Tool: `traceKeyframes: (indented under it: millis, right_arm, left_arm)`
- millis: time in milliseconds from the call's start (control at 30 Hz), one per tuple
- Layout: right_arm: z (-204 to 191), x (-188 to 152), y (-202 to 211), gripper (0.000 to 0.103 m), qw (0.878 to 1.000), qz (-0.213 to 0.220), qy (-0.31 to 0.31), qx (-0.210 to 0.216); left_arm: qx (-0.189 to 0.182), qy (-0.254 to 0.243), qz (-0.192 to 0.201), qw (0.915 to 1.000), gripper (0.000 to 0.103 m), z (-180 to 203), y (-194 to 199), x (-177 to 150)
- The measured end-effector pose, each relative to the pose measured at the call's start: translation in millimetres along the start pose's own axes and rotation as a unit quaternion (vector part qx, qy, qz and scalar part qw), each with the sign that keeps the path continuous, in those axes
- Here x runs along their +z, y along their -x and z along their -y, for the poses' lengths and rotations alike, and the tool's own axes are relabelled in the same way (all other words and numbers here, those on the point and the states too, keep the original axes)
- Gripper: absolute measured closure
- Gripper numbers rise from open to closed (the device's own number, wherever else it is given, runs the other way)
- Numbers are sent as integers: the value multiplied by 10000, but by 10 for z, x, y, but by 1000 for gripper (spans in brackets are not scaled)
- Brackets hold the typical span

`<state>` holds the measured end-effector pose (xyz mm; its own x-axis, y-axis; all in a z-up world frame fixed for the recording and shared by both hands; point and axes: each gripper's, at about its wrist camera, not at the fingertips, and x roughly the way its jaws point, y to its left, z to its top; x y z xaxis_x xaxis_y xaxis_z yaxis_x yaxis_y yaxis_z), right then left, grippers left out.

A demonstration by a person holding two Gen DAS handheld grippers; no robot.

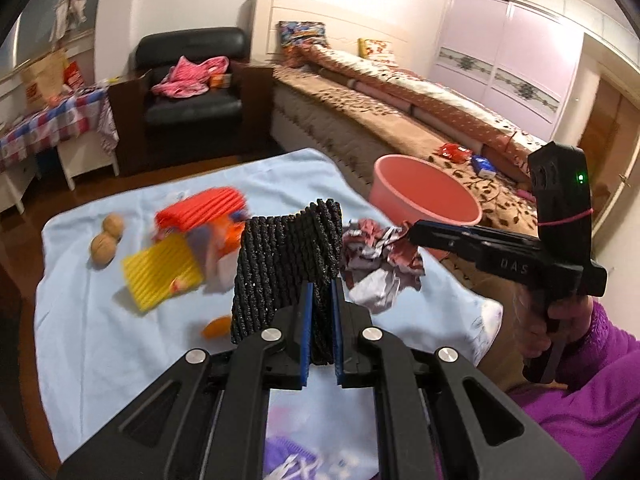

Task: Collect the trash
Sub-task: 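Carry both items over the pink bucket and open both tools to drop them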

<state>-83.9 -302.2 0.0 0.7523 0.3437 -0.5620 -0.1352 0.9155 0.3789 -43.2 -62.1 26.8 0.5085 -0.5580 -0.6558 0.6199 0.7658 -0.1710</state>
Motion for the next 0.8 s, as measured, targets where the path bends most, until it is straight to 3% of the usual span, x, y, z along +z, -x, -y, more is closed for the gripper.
traceKeyframes:
  millis: [200,467,800]
  right_arm:
    - [444,162,342,93,9951,517,-431,-724]
    - [1081,348,727,93,9751,1027,-881,-1757]
    - [1529,338,741,93,9582,1122,-1136,-2374]
  left_arm:
    - [-366,-79,101,9992,94,255,-214,318]
    - [-711,-511,137,9961,94,773,-617,815]
    - [-1079,-705,-65,9916,94,1302,-1333,1156]
